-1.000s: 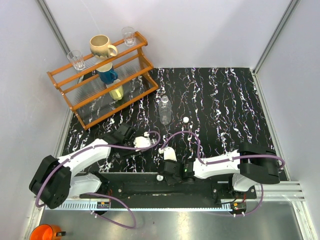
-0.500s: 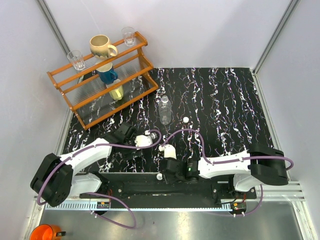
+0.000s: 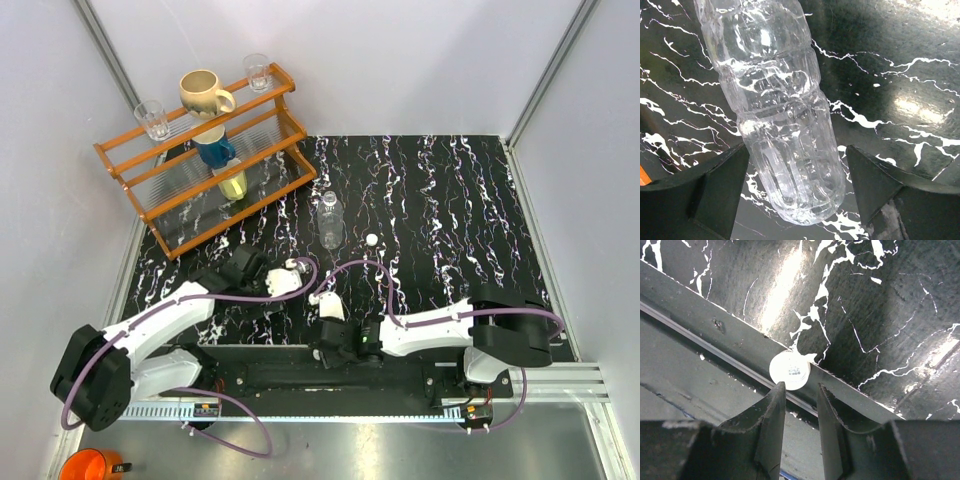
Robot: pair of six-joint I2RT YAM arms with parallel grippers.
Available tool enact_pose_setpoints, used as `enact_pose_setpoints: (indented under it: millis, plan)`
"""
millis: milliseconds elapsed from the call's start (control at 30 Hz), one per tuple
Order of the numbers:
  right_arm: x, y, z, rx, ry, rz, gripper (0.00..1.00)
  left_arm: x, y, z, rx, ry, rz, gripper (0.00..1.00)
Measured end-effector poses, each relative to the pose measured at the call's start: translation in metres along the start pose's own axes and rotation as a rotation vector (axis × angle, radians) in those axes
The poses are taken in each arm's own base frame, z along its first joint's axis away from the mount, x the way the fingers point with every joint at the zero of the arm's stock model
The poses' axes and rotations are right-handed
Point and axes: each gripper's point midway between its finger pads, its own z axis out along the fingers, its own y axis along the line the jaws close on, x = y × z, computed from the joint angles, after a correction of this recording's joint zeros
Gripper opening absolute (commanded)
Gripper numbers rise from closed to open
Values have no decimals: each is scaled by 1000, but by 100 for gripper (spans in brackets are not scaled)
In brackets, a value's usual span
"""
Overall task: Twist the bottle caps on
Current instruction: Pick up the bottle cap from the center of the board, then place the bottle cap at the center of the board.
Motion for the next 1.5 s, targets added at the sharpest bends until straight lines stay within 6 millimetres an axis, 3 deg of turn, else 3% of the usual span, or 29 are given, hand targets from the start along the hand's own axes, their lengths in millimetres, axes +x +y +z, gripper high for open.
enact_pose_setpoints:
  millis: [233,467,633,733,900,1000,1133,1267,1400,1500]
  plan:
    - [4,0,9,10,12,0,32,1,-3,-11,-1,-7,-12,83]
    - [1,11,17,-17,4,24,10,-19,10,-42,-69,-98,-26,83]
    - [-1,11,13,-22,-1,21,4,-17,8,-52,-77,-108,-33,82]
    - [-10,14,0,-38,-26,11,0,-14,5,-53,-71,-101,-40,82]
    - [-34,18,-28,-70,-104,5,0,-11,2,-54,-58,-87,-49,82]
    - [-40,15,-31,-55,-128,4,0,-13,2,-55,-56,-91,-56,81]
    - [-40,0,-29,2,-121,-2,0,-13,2,-56,-53,-92,-59,81]
    - [-54,-36,-23,88,-99,49,2,-16,0,-58,-40,-100,-62,81]
    - [-66,-68,-20,139,-56,101,12,-28,-3,-64,-8,-150,-80,80]
    - [-70,-73,-19,133,-6,109,29,-41,-7,-67,29,-189,-93,79]
